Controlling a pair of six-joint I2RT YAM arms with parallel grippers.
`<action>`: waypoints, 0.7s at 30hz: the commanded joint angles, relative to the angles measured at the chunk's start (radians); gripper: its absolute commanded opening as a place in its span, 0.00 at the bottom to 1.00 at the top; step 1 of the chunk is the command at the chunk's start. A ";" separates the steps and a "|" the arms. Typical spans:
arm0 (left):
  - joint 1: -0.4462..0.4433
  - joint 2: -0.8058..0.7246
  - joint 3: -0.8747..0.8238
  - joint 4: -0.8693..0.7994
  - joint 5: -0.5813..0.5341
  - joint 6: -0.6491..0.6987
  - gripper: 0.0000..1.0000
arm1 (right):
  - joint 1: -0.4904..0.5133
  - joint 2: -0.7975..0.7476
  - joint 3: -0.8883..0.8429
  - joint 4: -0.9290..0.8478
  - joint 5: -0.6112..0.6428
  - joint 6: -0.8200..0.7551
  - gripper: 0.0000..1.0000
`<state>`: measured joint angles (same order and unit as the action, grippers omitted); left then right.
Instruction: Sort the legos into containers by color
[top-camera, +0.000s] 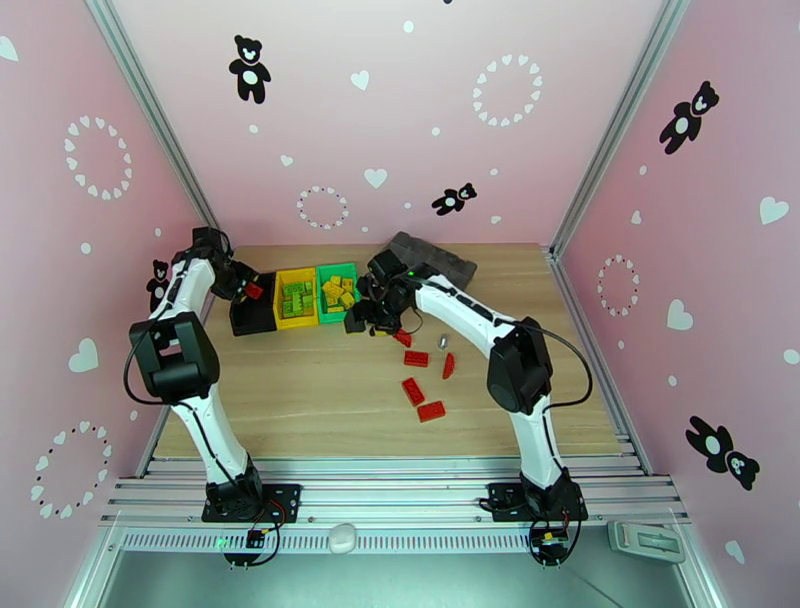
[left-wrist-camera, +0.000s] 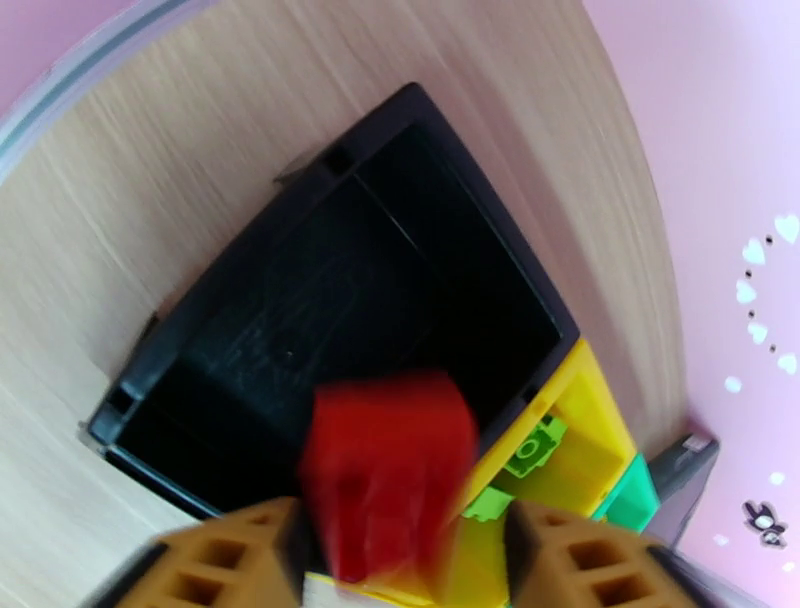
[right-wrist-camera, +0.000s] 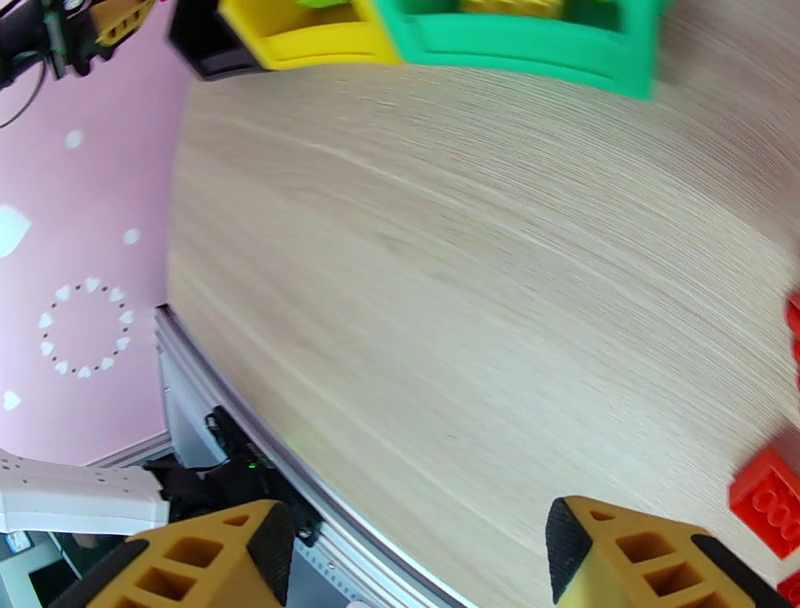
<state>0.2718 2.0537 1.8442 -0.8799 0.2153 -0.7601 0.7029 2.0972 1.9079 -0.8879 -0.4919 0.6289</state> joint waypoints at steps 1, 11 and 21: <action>0.002 -0.020 0.032 -0.043 0.022 0.030 0.71 | -0.014 -0.098 -0.048 -0.037 0.056 -0.016 0.72; -0.209 -0.239 -0.225 -0.051 -0.050 0.121 0.74 | -0.017 -0.226 -0.270 -0.075 0.233 -0.013 0.72; -0.606 -0.357 -0.523 0.015 -0.102 0.006 0.75 | -0.020 -0.398 -0.564 -0.023 0.320 0.046 0.72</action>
<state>-0.2684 1.7248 1.3659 -0.8894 0.1432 -0.7013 0.6849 1.7657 1.3922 -0.9161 -0.2146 0.6479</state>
